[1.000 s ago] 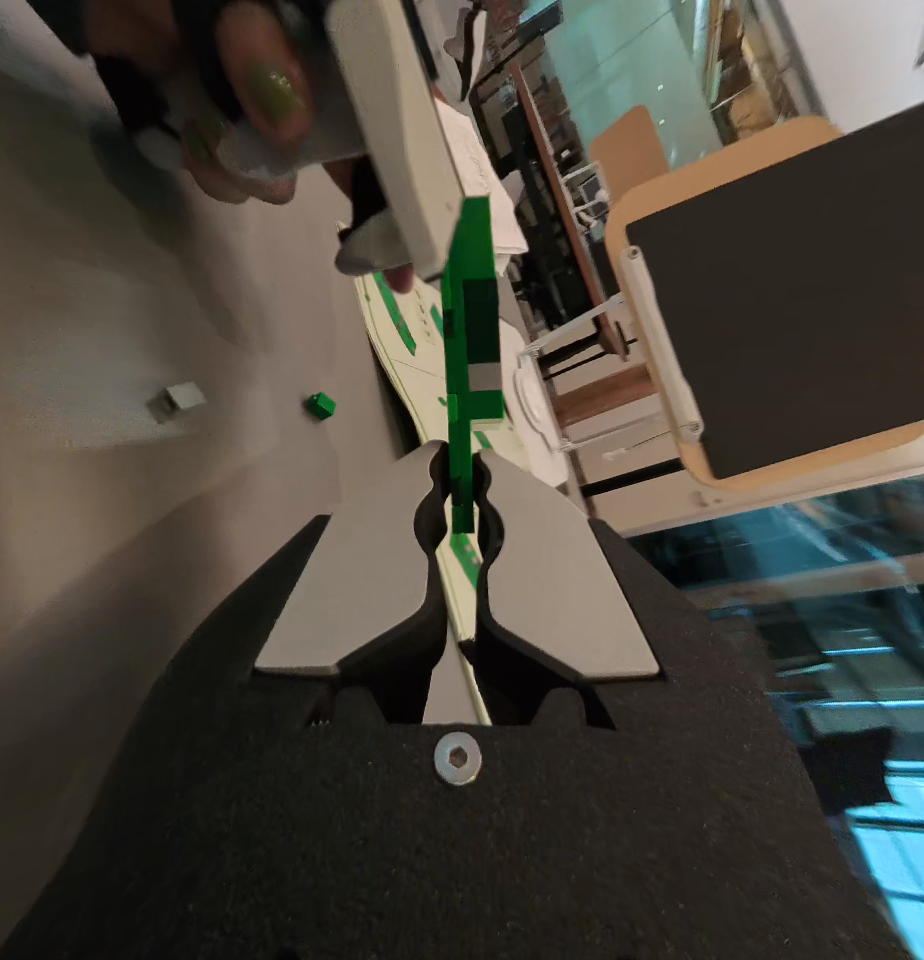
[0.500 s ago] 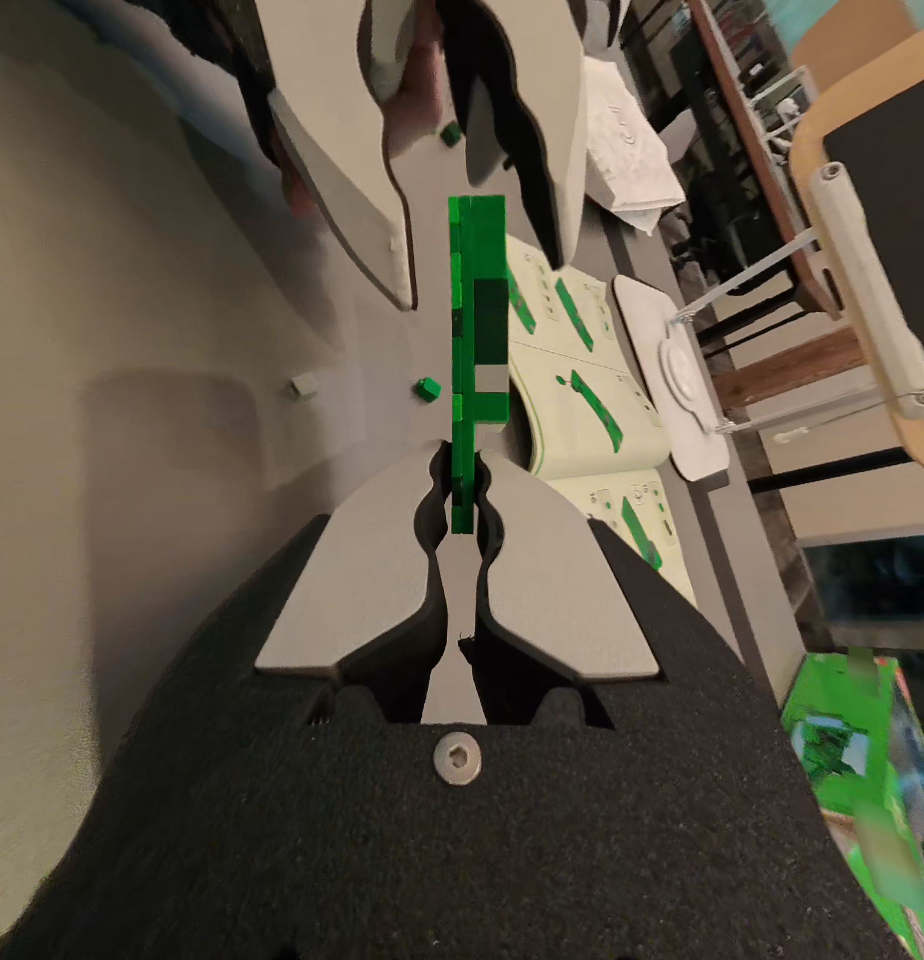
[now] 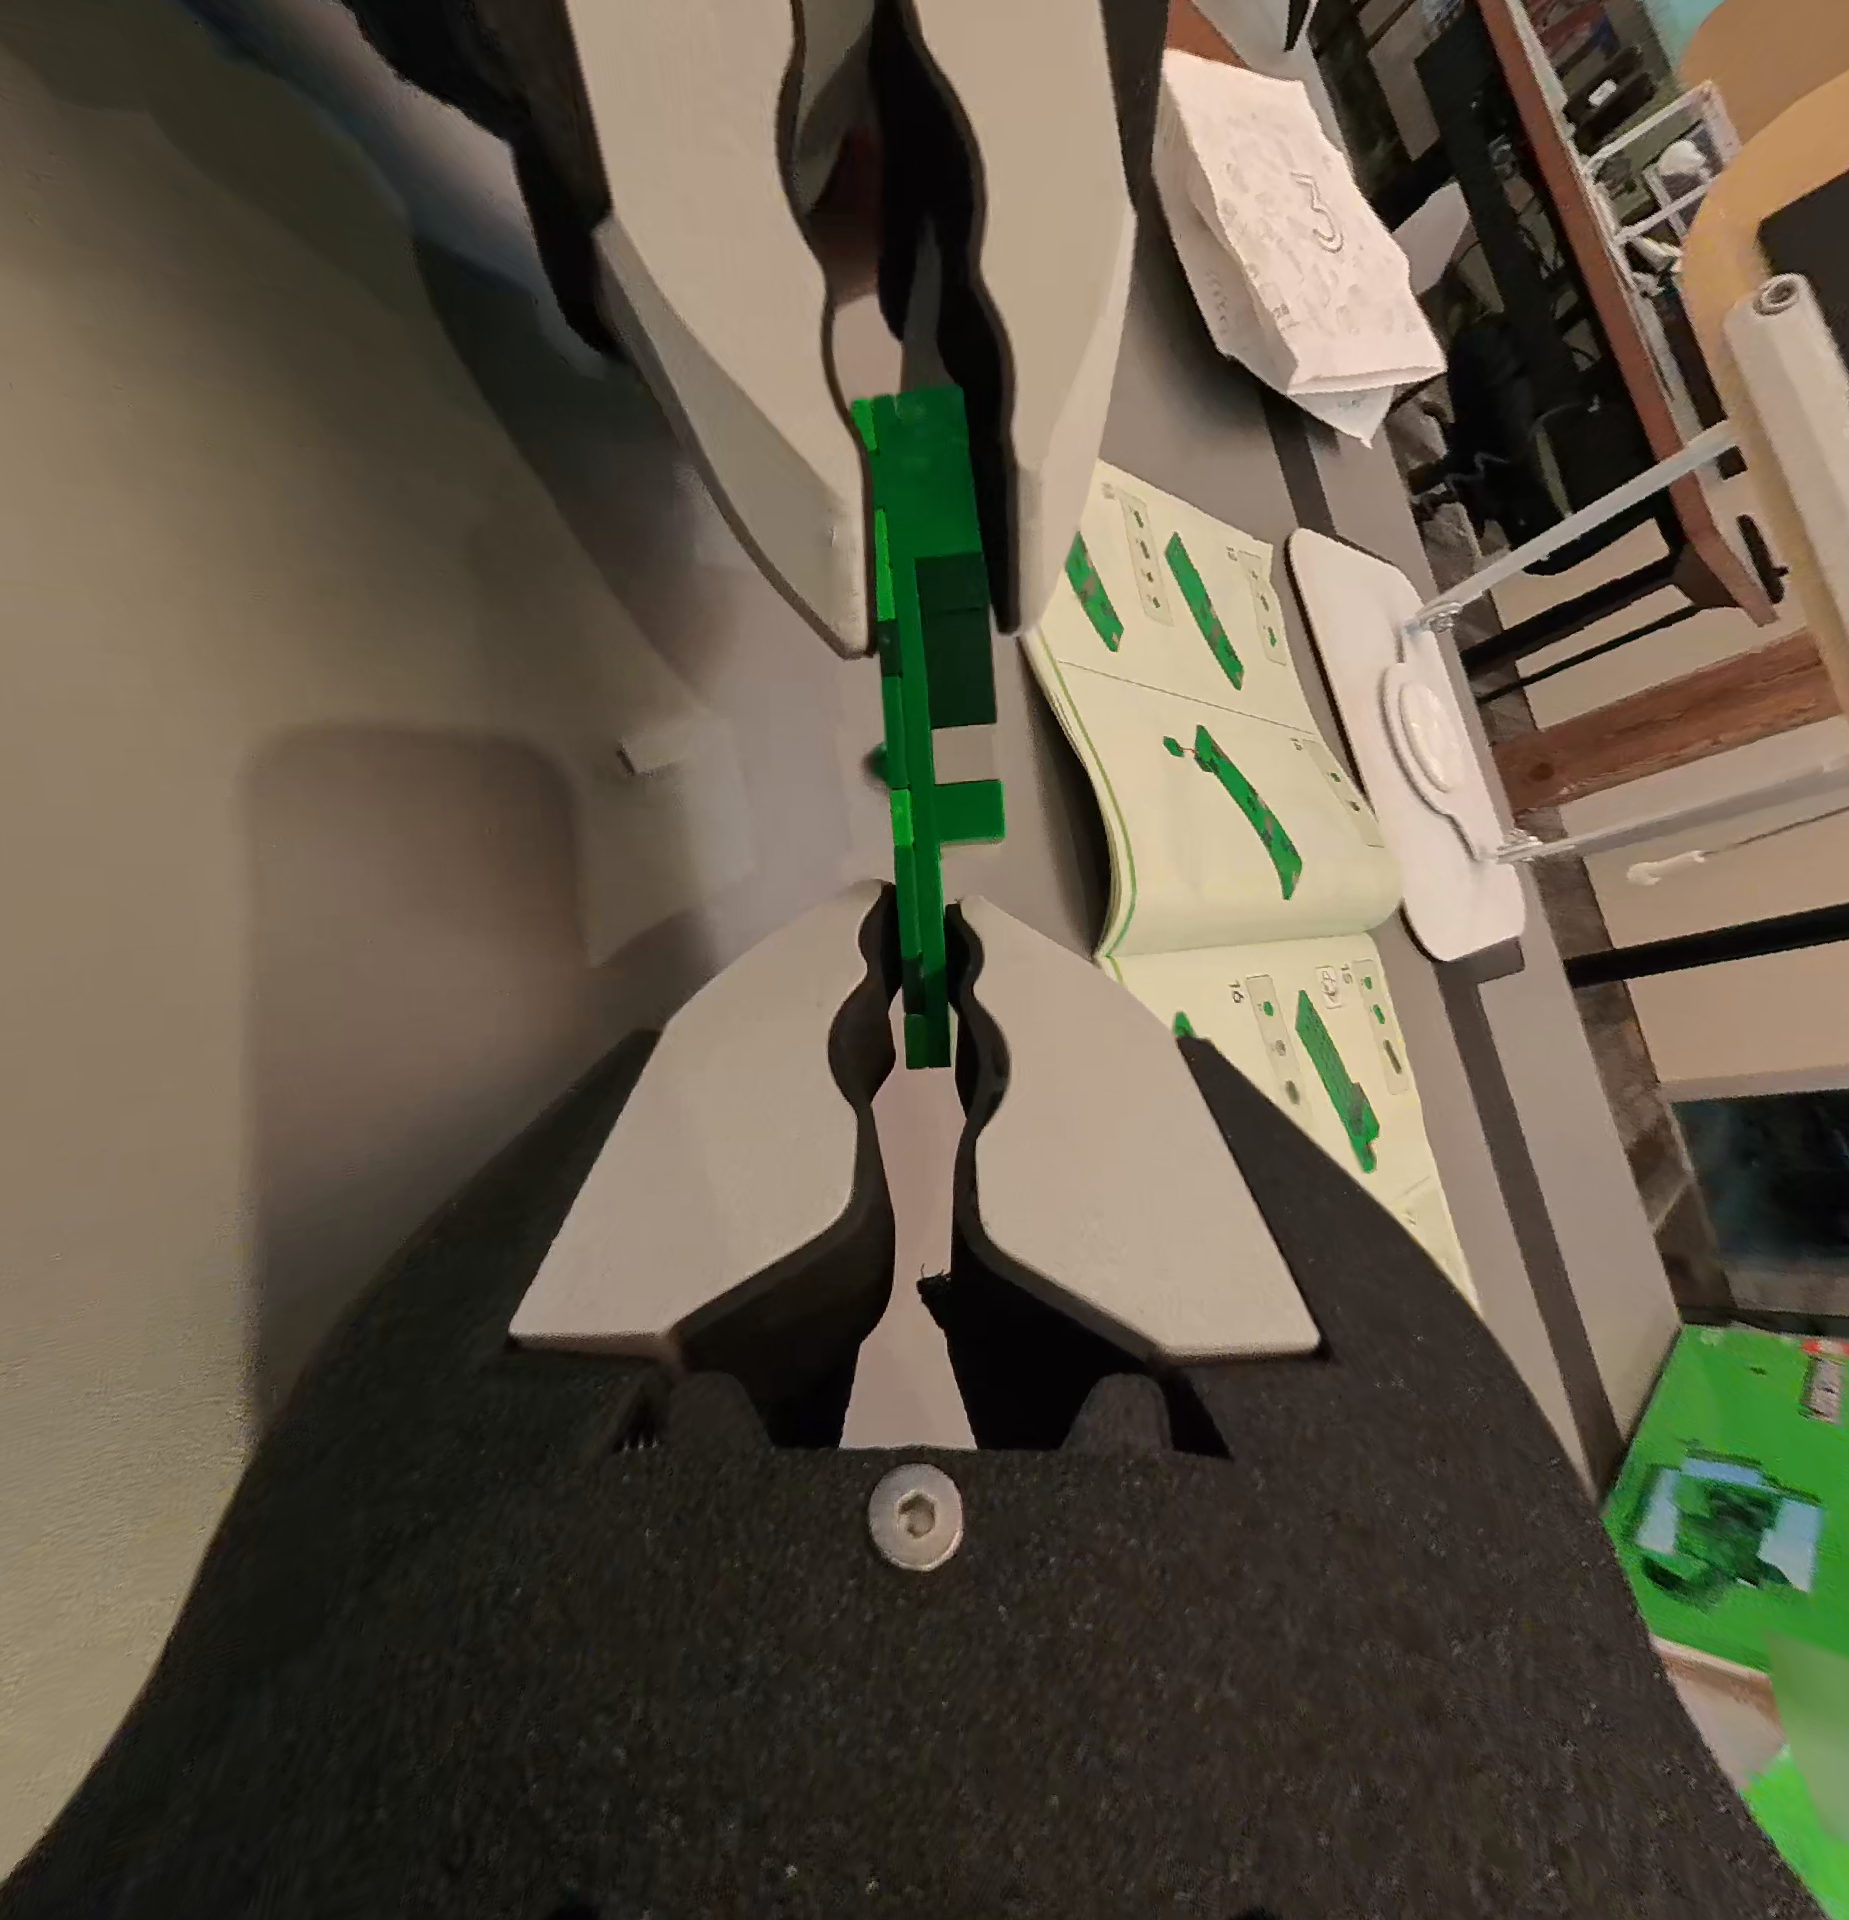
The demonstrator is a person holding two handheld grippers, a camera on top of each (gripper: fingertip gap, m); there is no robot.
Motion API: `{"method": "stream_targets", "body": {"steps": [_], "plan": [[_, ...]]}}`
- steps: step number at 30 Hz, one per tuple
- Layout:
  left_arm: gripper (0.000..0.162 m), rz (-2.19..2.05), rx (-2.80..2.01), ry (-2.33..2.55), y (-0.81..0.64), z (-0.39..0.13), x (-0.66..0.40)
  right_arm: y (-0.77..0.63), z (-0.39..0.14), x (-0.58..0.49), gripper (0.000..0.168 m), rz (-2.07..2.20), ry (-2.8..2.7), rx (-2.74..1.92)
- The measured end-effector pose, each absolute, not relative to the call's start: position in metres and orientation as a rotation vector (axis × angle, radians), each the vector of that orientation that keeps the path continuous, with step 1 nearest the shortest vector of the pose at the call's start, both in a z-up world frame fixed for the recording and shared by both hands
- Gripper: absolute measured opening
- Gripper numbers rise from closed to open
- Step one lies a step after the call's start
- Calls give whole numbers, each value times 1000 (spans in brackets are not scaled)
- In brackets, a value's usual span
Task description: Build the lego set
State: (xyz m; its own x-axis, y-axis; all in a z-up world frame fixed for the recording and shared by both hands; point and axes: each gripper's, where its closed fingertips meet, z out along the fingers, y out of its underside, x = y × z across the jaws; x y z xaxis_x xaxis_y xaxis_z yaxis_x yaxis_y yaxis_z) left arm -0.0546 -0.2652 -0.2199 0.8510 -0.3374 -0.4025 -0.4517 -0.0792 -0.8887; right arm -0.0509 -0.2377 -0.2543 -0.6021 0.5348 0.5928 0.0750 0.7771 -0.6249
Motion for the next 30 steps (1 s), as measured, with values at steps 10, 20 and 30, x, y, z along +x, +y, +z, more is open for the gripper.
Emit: {"method": "stream_targets", "body": {"steps": [10,20,30], "plan": [[75,-380,-1790,223,-254,-224,-62,-235,-234,-60,7,549,-1923,-276],[58,-530,-1670,209,-254,-206,-47,-243,-215,-61,7,478,-1766,-160],[43,-555,-1561,201,-257,-192,-46,-246,-209,-62,7,481,-1726,-163]]}}
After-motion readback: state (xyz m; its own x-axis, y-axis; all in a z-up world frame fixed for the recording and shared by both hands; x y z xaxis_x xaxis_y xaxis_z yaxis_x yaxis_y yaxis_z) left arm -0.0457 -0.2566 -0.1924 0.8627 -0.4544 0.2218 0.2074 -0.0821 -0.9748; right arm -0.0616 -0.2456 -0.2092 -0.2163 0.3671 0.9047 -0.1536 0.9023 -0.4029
